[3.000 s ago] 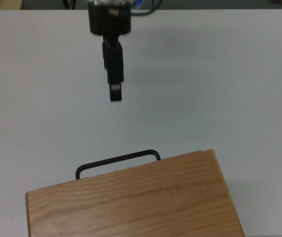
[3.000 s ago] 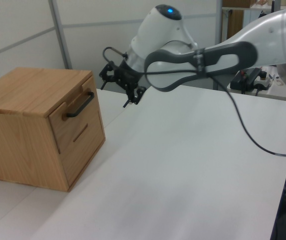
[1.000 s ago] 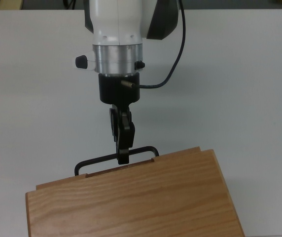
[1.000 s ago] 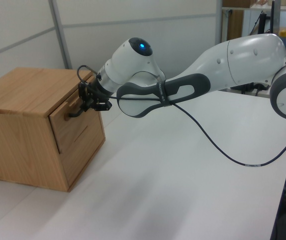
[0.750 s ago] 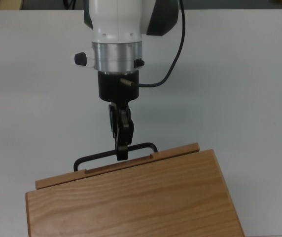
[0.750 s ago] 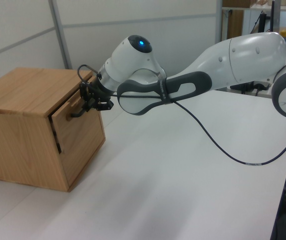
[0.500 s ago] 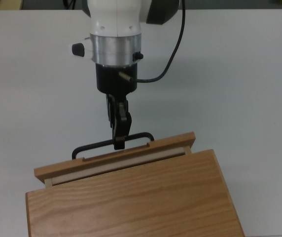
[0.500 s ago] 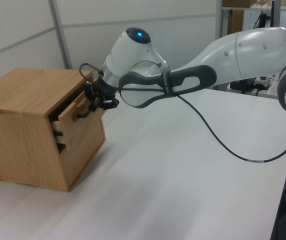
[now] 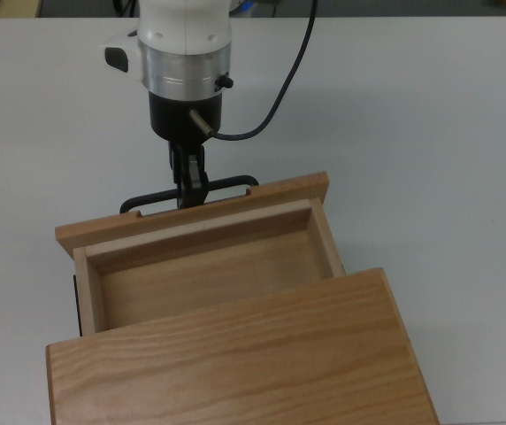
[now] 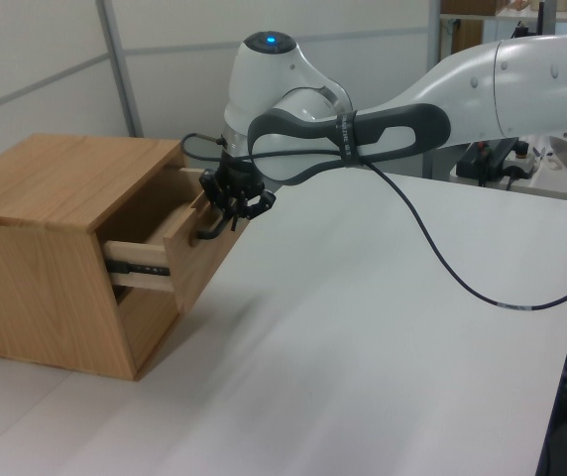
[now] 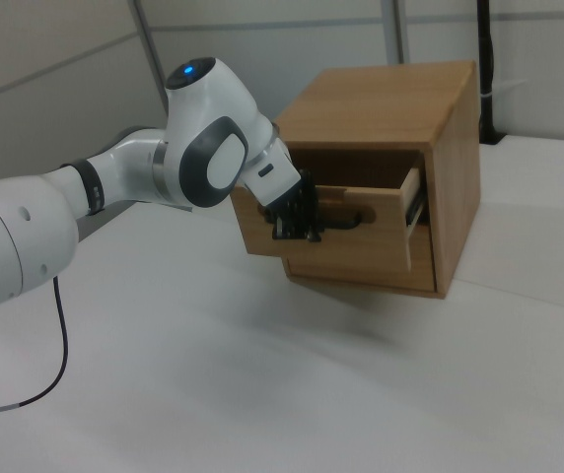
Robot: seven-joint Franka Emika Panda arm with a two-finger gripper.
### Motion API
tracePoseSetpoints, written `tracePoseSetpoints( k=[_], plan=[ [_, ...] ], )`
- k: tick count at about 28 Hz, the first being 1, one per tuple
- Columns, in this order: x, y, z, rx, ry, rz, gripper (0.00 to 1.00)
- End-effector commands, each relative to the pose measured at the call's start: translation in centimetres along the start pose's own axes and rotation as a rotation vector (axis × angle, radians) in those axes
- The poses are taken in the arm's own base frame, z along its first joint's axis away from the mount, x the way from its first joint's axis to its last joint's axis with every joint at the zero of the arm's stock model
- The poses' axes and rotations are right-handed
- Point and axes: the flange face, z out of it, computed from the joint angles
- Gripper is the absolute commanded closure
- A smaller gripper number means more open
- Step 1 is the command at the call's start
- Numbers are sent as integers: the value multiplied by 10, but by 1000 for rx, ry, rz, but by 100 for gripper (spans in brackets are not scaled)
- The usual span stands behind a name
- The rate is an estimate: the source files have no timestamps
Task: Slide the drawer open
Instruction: 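Pull the handle outward, sliding the upper drawer out of the cabinet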
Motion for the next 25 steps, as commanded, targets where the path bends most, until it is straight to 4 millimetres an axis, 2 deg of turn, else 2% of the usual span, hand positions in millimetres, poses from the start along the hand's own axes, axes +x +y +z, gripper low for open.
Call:
tracePoseSetpoints(
  k=[1, 9, 13, 19, 25],
  plan=[
    [9, 18, -9, -60, 8, -16, 100],
    [17, 28, -16, -112, 6, -21, 100],
    [18, 33, -27, -140, 1, -38, 100],
    [18, 41, -59, -146, -7, -35, 100],
    [20, 51, -73, -162, -62, -71, 100]
  ],
)
